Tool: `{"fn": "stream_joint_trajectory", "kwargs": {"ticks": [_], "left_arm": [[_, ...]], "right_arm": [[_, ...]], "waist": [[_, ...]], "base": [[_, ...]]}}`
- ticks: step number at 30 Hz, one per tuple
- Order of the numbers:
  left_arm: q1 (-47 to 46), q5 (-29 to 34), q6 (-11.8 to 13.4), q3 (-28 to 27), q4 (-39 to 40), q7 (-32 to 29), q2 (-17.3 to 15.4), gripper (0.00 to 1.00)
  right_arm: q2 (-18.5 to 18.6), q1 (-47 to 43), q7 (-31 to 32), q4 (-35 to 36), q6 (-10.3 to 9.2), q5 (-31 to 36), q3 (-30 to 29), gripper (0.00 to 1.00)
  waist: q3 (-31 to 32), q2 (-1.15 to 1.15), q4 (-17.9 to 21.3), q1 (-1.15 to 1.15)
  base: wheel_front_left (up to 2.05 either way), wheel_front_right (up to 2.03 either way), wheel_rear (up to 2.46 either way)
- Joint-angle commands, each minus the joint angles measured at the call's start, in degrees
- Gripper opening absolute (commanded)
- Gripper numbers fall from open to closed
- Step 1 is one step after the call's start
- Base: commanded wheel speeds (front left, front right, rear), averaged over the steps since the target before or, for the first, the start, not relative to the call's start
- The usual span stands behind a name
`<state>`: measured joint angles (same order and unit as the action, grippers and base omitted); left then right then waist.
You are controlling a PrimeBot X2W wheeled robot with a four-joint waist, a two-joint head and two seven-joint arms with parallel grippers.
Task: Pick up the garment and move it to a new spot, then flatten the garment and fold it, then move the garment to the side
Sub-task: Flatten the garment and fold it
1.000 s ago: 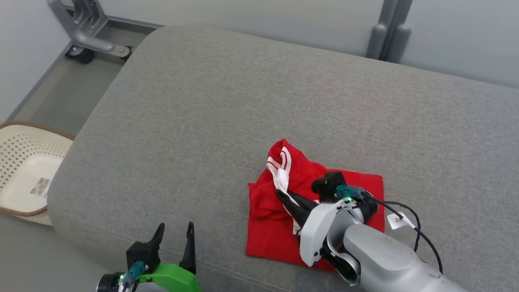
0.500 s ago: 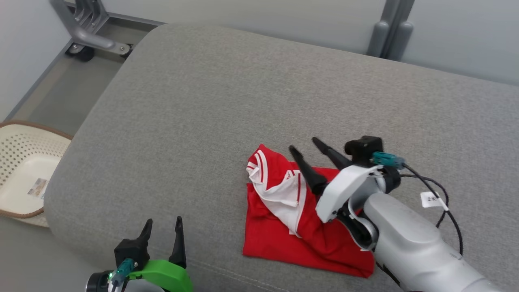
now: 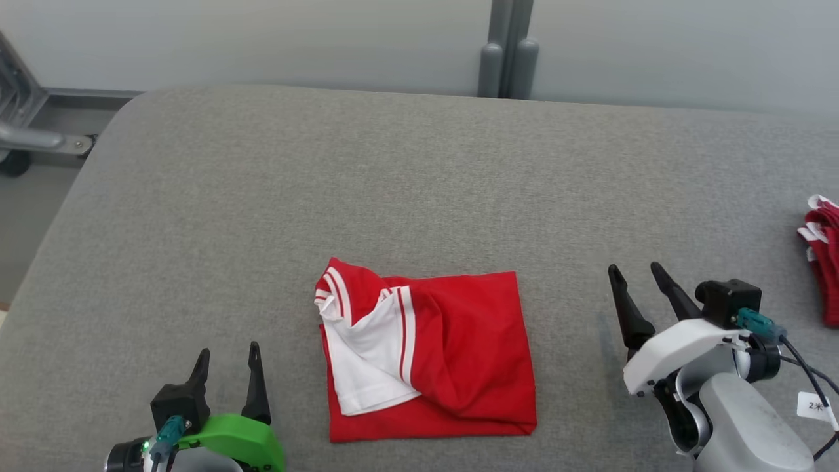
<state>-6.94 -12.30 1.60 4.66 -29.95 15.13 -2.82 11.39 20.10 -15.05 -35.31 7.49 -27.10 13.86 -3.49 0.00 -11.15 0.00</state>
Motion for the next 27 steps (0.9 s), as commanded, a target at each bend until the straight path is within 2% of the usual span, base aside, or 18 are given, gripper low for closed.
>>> {"fn": "stream_joint_trajectory", "kwargs": {"ticks": [1, 6, 11, 16, 22, 27], "left_arm": [[0.20, 0.65, 0.09, -0.63, 0.21, -0.04, -0.20, 1.00], [0.15, 1.48, -0.14, -1.56, 0.25, -0.04, -0.19, 1.00], [-0.53, 1.86, -0.49, -1.43, 0.35, -0.04, -0.20, 1.00], [-0.15, 1.80, -0.64, -0.98, 0.10, -0.04, -0.19, 1.00], [0.37, 1.39, -0.36, -0.43, -0.20, -0.04, -0.19, 1.00], [0.52, 0.93, -0.21, -0.08, -0.18, -0.04, -0.19, 1.00]], "right_arm": [[-0.72, -1.52, -0.13, 0.46, -0.03, 0.82, -0.90, 1.00], [-2.05, -3.54, -0.14, 1.93, -0.03, 3.56, -2.41, 1.00], [-3.91, -3.69, -0.14, 3.30, -0.03, 3.96, -1.15, 1.00], [-5.26, -2.49, -0.14, 4.19, -0.03, 2.16, 5.26, 1.00], [-5.79, 0.40, -0.13, 2.08, -0.03, -1.68, 14.86, 1.00], [-5.67, 2.53, -0.13, 0.35, -0.03, -3.65, 19.02, 1.00]], "waist": [[1.07, 0.00, 3.18, 0.00], [0.86, 0.00, 3.76, 0.00], [0.41, 0.00, 2.21, 0.00], [0.18, 0.00, -0.24, 0.00], [-0.17, 0.00, -3.41, 0.00], [-0.52, 0.00, -5.27, 0.00]], "base": [[0.00, 0.00, 0.00], [0.00, 0.00, 0.00], [0.00, 0.00, 0.00], [0.00, 0.00, 0.00], [0.00, 0.00, 0.00], [0.00, 0.00, 0.00]]}}
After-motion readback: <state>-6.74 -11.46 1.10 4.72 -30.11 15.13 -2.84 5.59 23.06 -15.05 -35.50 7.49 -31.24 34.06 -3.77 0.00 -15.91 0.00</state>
